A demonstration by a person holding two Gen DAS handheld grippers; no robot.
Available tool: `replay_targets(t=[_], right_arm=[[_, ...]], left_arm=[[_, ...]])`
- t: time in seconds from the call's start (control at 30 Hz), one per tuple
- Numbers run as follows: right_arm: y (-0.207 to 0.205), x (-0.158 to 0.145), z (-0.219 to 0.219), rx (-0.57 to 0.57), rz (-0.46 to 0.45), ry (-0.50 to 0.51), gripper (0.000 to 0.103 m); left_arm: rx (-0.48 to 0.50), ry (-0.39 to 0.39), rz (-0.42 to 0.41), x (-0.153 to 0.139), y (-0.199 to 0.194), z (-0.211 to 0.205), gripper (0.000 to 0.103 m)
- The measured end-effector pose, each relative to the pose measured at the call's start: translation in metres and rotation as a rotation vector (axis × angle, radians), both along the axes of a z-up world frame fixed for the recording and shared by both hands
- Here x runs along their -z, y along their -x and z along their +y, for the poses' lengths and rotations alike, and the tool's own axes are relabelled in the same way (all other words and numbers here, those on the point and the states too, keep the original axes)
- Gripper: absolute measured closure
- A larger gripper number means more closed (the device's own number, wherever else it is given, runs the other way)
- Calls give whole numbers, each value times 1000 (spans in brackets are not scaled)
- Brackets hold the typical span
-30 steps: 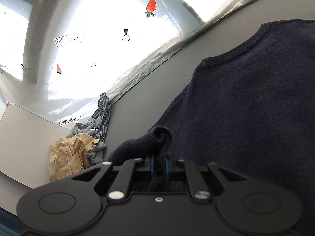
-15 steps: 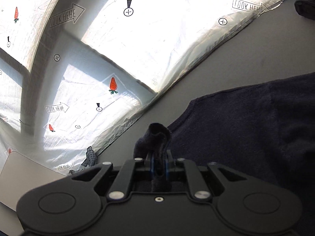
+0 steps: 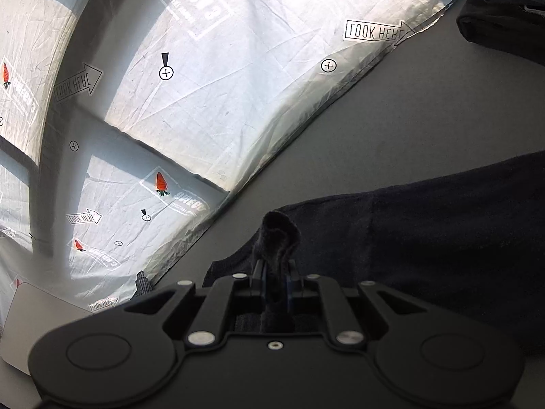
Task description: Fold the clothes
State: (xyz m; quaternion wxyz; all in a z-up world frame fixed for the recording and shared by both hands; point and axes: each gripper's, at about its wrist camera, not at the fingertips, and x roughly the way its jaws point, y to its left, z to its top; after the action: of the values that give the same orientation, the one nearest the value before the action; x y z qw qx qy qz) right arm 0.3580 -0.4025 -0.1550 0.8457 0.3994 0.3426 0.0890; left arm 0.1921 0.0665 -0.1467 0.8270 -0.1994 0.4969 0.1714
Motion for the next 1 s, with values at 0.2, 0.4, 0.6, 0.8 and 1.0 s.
replay_targets(t=[0.2, 0.4, 0.6, 0.8, 1.0], right_arm=[[-9, 3, -19, -36, 5, -12, 92], [-24, 10, -34, -64, 10, -23, 92], [-36, 21, -41, -75, 28, -40, 92], [-39, 28, -46, -70, 27, -58, 92], [-42, 30, -56, -53, 19, -82, 92]], left_arm=[[-97, -4, -58, -6, 22, 3, 26], [-122, 75, -126, -7, 35, 13, 25], [-147, -25, -65, 2, 27, -5, 60], [-197, -22, -106, -10, 33, -12, 91], [-159, -57, -102, -33, 26, -28, 92]])
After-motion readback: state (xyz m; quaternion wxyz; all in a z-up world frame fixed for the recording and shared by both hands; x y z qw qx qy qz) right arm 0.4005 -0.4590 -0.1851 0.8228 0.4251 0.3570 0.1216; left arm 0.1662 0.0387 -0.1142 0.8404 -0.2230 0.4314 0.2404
